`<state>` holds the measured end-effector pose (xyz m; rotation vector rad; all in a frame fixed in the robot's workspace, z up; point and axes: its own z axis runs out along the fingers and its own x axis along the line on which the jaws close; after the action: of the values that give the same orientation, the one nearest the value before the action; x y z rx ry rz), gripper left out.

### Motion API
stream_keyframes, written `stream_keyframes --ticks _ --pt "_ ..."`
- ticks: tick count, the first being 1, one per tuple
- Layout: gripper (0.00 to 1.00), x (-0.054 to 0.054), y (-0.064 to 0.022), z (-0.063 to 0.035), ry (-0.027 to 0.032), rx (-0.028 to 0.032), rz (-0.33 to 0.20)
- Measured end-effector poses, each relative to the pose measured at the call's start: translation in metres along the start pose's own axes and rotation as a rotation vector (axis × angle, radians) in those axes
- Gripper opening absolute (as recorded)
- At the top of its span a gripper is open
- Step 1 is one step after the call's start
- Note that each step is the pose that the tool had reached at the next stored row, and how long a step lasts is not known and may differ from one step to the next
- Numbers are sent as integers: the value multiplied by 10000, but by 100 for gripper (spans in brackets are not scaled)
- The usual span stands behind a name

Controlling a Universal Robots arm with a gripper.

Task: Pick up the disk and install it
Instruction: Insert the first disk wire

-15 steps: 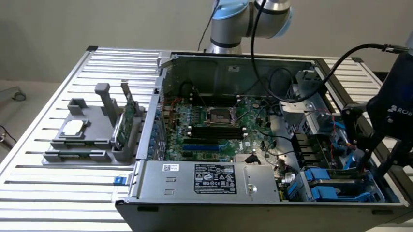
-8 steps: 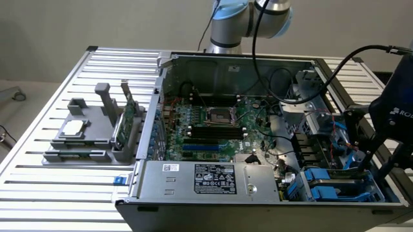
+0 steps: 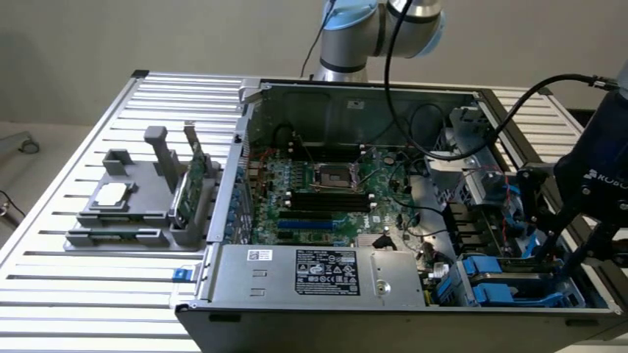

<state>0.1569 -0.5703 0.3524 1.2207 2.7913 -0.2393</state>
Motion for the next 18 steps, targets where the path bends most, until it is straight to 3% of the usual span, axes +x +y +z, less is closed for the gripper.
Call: stream_keyframes --ticks 5,13,18 --pt "31 -9 -7 11 65 12 297" --pt "31 -16 -13 13 292 -86 738" --pt "31 -33 -21 16 360 -108 907"
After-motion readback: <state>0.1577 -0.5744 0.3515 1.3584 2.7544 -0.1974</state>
